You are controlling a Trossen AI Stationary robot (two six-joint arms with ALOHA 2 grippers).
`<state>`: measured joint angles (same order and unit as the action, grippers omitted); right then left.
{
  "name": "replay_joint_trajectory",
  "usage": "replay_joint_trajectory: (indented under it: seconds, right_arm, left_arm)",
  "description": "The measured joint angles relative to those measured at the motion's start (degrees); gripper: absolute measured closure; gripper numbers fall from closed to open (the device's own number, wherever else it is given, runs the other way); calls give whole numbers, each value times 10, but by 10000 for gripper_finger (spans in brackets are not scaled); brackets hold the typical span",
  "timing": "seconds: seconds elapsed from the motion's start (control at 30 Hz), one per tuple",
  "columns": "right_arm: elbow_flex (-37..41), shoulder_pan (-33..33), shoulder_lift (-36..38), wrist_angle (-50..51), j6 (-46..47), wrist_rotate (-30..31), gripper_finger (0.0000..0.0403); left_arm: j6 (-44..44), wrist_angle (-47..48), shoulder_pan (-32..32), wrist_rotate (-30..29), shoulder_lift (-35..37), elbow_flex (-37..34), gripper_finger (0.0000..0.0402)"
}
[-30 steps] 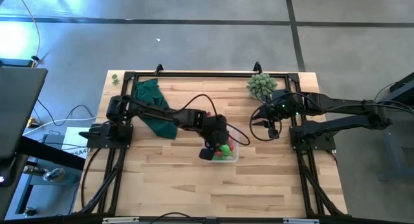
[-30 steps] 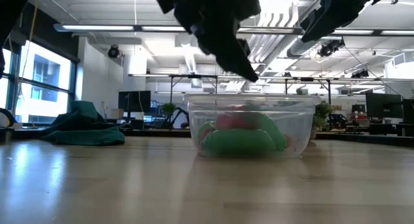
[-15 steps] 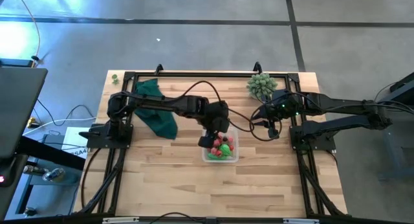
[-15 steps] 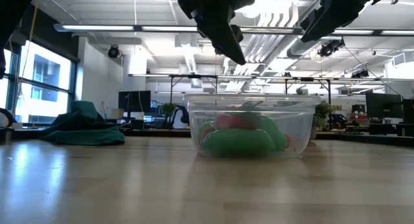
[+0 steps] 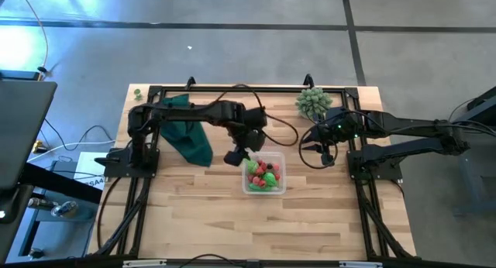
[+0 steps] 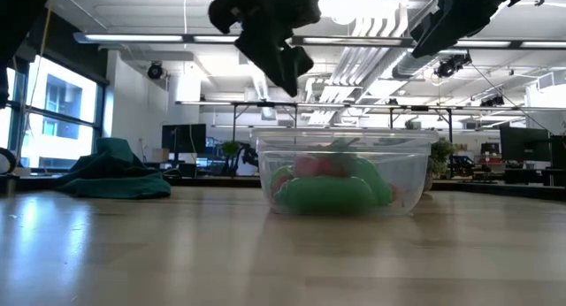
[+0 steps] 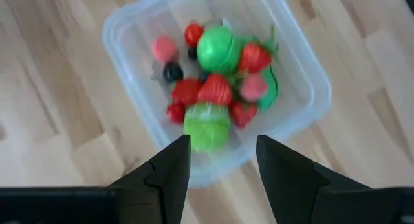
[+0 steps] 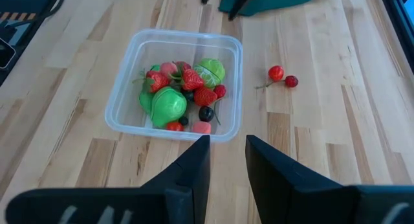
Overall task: Pick and placing Produce into tupperware
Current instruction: Put the top red cherry into the container
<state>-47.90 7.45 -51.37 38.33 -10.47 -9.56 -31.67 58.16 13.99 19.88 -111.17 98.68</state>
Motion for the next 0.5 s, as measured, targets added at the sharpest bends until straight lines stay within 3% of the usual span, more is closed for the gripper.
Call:
replay_joint_trajectory:
  seconds: [0.5]
  right_arm:
    - [0,0,0,0,0,0,313]
  left_arm:
    - [-157,39,123,-4,35,-1,236]
